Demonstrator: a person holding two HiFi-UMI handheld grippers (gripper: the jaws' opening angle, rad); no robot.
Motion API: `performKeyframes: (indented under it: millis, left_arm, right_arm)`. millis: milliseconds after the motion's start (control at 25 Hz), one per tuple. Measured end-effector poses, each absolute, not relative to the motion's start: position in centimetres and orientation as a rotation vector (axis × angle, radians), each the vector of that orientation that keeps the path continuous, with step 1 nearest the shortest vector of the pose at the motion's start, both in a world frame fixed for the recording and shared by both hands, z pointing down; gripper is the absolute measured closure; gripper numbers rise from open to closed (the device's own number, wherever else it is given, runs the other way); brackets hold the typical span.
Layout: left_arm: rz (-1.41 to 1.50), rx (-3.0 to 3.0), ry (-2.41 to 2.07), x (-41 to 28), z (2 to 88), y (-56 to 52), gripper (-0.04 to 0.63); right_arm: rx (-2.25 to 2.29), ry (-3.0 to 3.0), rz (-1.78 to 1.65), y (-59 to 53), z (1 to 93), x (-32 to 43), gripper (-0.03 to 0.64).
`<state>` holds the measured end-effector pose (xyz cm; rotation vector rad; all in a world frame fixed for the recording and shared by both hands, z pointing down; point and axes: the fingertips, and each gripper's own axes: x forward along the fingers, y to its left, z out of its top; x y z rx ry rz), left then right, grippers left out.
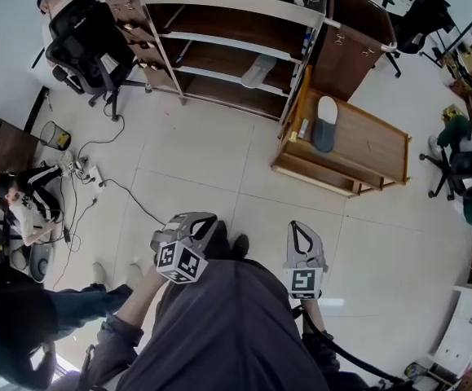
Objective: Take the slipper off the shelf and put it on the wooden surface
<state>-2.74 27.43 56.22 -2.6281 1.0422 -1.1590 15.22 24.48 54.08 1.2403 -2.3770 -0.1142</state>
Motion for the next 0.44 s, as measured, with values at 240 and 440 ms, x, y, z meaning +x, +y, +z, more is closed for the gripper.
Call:
performKeyframes:
  millis: [240, 440]
  left_arm:
    - [-1.202, -2.598, 1.085, -3.3, 56.3, 27.3, 0.580]
    - [-1.207, -2.569, 1.156, -4.7, 55.9, 27.1, 0.580]
  right_arm:
    - [1.208, -2.401, -0.140, 23.8, 54.0, 15.4, 0.617]
    - [1.221, -2.394, -0.069, 22.9, 55.1, 15.9, 0.617]
